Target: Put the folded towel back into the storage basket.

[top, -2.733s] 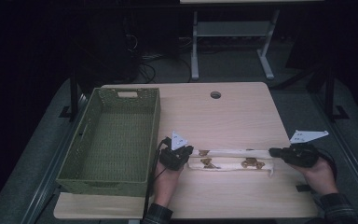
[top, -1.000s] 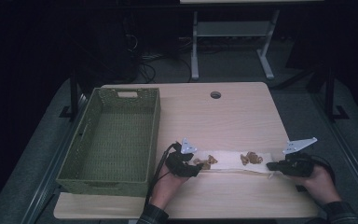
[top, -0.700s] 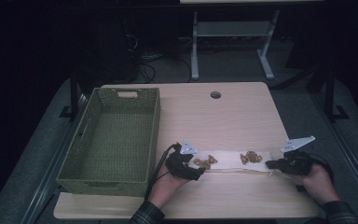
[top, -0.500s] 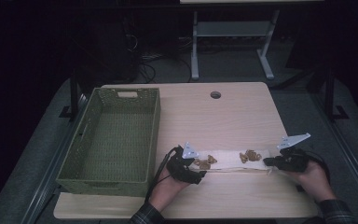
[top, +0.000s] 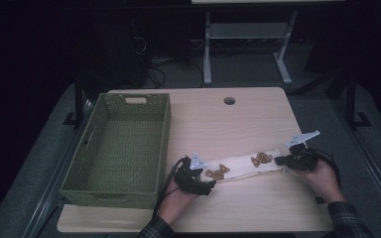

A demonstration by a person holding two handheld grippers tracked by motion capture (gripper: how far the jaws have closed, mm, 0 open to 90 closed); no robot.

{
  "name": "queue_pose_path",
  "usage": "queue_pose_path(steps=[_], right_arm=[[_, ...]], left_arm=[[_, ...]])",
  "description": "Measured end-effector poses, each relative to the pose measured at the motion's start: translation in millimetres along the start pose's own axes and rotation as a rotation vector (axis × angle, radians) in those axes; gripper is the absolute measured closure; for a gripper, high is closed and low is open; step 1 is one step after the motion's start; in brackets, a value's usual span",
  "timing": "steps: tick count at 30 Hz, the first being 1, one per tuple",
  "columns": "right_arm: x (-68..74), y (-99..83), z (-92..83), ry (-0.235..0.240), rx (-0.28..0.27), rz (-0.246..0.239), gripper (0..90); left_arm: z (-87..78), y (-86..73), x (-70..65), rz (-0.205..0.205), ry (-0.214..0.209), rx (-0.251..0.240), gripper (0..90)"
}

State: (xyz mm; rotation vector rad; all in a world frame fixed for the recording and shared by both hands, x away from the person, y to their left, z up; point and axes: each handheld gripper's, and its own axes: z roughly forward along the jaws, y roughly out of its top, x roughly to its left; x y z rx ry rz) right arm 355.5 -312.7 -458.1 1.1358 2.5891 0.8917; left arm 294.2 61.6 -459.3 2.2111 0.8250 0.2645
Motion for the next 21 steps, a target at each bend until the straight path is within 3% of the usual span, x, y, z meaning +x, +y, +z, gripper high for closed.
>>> queue_pose_path(steps=[9,21], right_arm=[[-13.7,32.8,24.1,-0.037,-0.013,-0.026,89.6],[-21.1,75.9,58.3,-0.041,-0.040,-0.073,89.6]], left_arm=[[-3.8,2.2,1.3,0.009,0.008,-0.004,25.7],[-3.6,4.2,2.6,0.012,0.010,0.001,25.8]])
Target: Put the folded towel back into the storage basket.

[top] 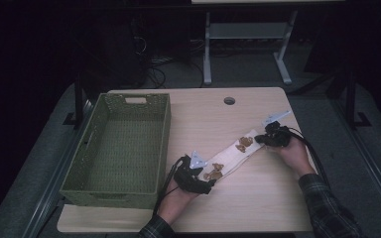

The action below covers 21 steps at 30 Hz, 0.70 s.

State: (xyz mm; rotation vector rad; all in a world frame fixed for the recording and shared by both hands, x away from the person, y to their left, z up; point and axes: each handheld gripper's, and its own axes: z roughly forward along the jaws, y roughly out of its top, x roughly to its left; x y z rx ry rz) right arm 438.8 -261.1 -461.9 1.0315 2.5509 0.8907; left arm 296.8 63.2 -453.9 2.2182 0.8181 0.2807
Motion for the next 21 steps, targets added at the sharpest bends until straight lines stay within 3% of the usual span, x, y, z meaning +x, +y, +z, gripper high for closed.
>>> queue_pose_path(steps=[2,5,9,12,13,14,15,17,18,21], right_arm=[[-0.4,2.0,2.2,0.001,-0.007,-0.005,89.3],[-0.9,0.2,-3.3,0.027,-0.022,0.015,79.3],[4.1,-3.4,-19.0,0.021,-0.053,0.007,67.0],[6.5,-8.4,-28.2,0.027,-0.082,0.015,58.0],[6.5,-8.4,-28.2,0.027,-0.082,0.015,58.0],[7.9,-11.2,-31.7,0.030,-0.098,0.026,51.6],[7.8,-12.0,-32.9,0.031,-0.095,0.025,49.6],[8.9,-12.3,-33.2,0.038,-0.101,0.032,46.8],[9.6,-12.2,-33.2,0.038,-0.097,0.032,46.0],[13.6,-12.3,-31.7,0.040,-0.087,0.019,44.3]], left_arm=[[-0.2,0.1,0.5,-0.004,0.001,-0.001,25.9],[-0.1,2.8,2.9,-0.010,0.008,-0.004,26.2],[0.1,8.7,6.3,-0.029,0.013,-0.019,32.6],[0.7,10.7,7.5,-0.032,0.013,-0.016,51.2],[0.9,12.4,8.5,-0.037,0.018,-0.007,51.2],[3.1,16.9,10.8,-0.046,0.033,-0.005,64.5],[4.1,18.2,11.8,-0.048,0.038,-0.008,68.8],[5.7,19.3,13.7,-0.049,0.032,-0.007,87.9],[10.7,19.3,17.4,-0.052,0.046,0.031,89.6],[17.9,17.3,18.4,-0.060,0.067,0.074,89.7]])
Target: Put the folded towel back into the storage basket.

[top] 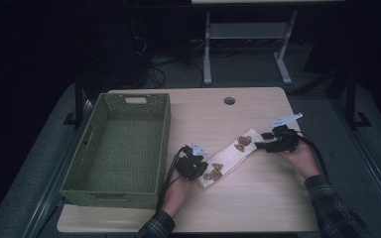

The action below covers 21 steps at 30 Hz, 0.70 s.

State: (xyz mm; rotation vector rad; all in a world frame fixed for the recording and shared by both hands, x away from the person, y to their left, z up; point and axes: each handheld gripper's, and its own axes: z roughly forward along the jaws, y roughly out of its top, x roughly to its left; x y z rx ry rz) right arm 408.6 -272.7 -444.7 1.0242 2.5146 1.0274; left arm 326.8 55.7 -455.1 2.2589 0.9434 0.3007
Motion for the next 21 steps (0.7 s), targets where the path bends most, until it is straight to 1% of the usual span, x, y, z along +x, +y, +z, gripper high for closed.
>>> queue_pose_path(steps=[1,2,3,4,5,6,7,8,9,11,12,13,14,15,16,17,18,19,20,21], right_arm=[[1.1,-0.1,0.6,0.002,-0.001,-0.003,43.8],[1.7,0.0,1.1,0.004,0.000,-0.005,42.8],[2.3,0.1,1.5,0.003,-0.002,-0.003,42.3],[2.3,0.1,1.5,0.003,-0.002,-0.003,42.3],[1.6,0.1,2.1,0.010,-0.008,0.001,41.1],[1.6,0.1,2.1,0.010,-0.008,0.001,41.1],[0.5,0.1,2.1,0.017,-0.013,0.010,40.0],[0.3,0.1,2.3,0.019,-0.015,0.010,39.6],[0.2,0.4,2.5,0.017,-0.017,0.007,39.2],[0.2,0.9,3.1,0.018,-0.017,0.004,38.8],[0.2,0.9,3.1,0.018,-0.017,0.004,38.8],[0.2,1.2,3.2,0.017,-0.016,-0.002,38.3],[0.1,1.5,3.5,0.020,-0.020,-0.008,38.0],[0.4,2.0,3.8,0.024,-0.023,-0.012,38.0],[0.4,2.0,3.8,0.024,-0.023,-0.012,38.0],[1.0,3.2,4.9,0.020,-0.018,-0.031,37.6],[1.1,3.6,5.9,0.022,-0.020,-0.037,37.2],[1.2,3.9,7.2,0.023,-0.020,-0.042,37.2],[1.2,3.9,7.2,0.023,-0.020,-0.042,37.2],[2.6,4.6,9.5,0.026,-0.014,-0.048,36.7]], left_arm=[[1.9,-0.9,-0.1,0.005,0.000,0.014,89.6],[3.3,-1.6,-1.0,0.000,-0.008,0.019,89.7],[3.2,-1.4,-1.1,0.015,-0.012,0.025,89.6],[3.2,-1.4,-1.1,0.015,-0.012,0.025,89.6],[2.4,-1.5,-2.8,0.017,-0.031,0.034,89.6],[2.4,-1.5,-2.8,0.017,-0.031,0.034,89.6],[1.7,-2.3,-5.2,0.022,-0.055,0.039,89.6],[1.7,-2.3,-5.2,0.022,-0.055,0.039,89.6],[1.0,-2.9,-10.1,0.034,-0.090,0.046,89.6],[0.3,-3.1,-17.1,0.057,-0.117,0.054,89.6],[0.3,-3.1,-17.1,0.057,-0.117,0.054,89.6],[0.2,-3.3,-21.5,0.071,-0.143,0.057,89.6],[0.3,-3.5,-24.9,0.082,-0.155,0.060,89.6],[1.0,-3.6,-30.5,0.106,-0.183,0.061,89.6],[1.0,-3.6,-30.5,0.106,-0.183,0.061,89.6],[1.8,-2.9,-36.7,0.129,-0.220,0.069,89.6],[2.5,-2.7,-39.7,0.139,-0.240,0.071,89.6],[2.5,-2.7,-39.7,0.139,-0.240,0.071,89.6],[3.2,-2.6,-43.2,0.144,-0.249,0.072,89.6],[4.6,-2.3,-47.3,0.151,-0.269,0.070,89.6]])
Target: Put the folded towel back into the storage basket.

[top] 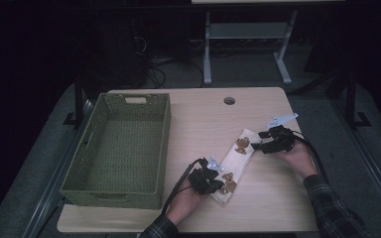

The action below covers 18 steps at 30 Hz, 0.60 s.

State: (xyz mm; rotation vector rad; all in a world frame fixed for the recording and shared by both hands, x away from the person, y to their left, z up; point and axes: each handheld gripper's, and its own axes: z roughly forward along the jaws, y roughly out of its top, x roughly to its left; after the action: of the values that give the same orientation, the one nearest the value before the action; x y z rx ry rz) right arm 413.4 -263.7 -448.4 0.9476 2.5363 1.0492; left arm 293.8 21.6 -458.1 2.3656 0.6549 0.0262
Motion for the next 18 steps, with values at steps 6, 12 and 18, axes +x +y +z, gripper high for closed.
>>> queue_pose_path(steps=[6,12,18], right_arm=[[2.6,2.9,3.3,0.014,0.001,-0.015,35.1],[5.7,4.9,5.1,0.042,-0.001,-0.033,34.2],[7.2,6.5,3.5,0.058,-0.008,-0.031,32.9]], left_arm=[[8.8,4.7,-12.9,0.031,-0.051,-0.011,89.6],[20.8,13.2,-29.3,0.066,-0.097,-0.018,89.6],[33.4,22.0,-45.7,0.107,-0.157,-0.019,89.6]])
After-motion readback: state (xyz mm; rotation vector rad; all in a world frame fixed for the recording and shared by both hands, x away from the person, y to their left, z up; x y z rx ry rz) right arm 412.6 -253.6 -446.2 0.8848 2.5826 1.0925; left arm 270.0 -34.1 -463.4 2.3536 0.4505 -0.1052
